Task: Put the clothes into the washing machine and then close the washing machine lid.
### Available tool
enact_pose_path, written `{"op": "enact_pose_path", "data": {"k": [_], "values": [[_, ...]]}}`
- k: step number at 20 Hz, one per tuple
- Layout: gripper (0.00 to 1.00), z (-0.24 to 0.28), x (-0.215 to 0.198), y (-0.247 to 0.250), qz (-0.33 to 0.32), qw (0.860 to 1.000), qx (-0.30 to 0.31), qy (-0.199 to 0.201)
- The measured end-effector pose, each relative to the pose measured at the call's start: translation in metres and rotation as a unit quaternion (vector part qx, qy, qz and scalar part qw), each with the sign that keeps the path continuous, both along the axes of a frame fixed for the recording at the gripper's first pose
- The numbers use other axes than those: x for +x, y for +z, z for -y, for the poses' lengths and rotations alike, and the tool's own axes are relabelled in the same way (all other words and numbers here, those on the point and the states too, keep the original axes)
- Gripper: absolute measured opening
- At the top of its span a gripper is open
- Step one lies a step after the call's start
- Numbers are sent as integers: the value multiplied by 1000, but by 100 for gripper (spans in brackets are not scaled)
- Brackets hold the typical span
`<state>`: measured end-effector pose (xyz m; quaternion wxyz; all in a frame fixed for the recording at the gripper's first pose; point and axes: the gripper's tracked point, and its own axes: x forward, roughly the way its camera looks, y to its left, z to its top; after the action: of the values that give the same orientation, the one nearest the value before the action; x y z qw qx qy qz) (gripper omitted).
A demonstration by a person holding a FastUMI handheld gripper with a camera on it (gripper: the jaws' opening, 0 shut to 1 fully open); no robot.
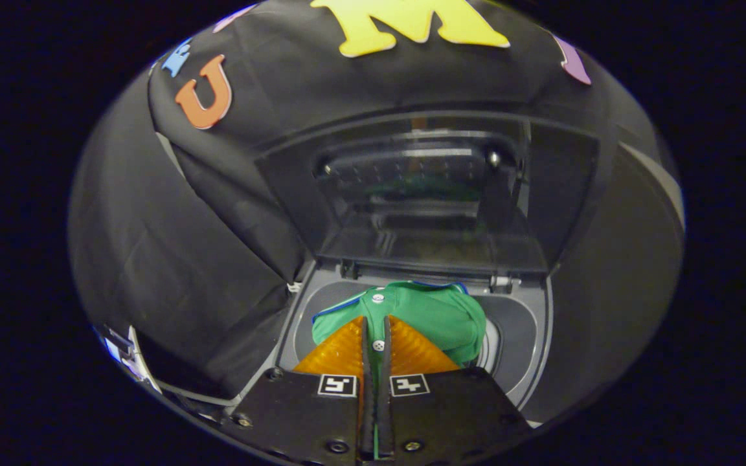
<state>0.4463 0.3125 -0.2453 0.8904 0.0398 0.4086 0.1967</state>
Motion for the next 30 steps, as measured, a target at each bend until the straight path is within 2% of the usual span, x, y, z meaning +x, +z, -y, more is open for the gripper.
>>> {"op": "enact_pose_path", "data": {"k": [6,21,22,24,26,30], "values": [[6,17,16,-52,-39,996,-22,-71],[6,8,19,-68,-46,995,-37,-77],[13,9,20,-62,-55,995,-39,-80],[56,6,8,-81,-67,994,-42,-72],[99,9,15,-66,-54,995,-50,-72],[98,3,7,-49,-32,997,-56,-47]]}}
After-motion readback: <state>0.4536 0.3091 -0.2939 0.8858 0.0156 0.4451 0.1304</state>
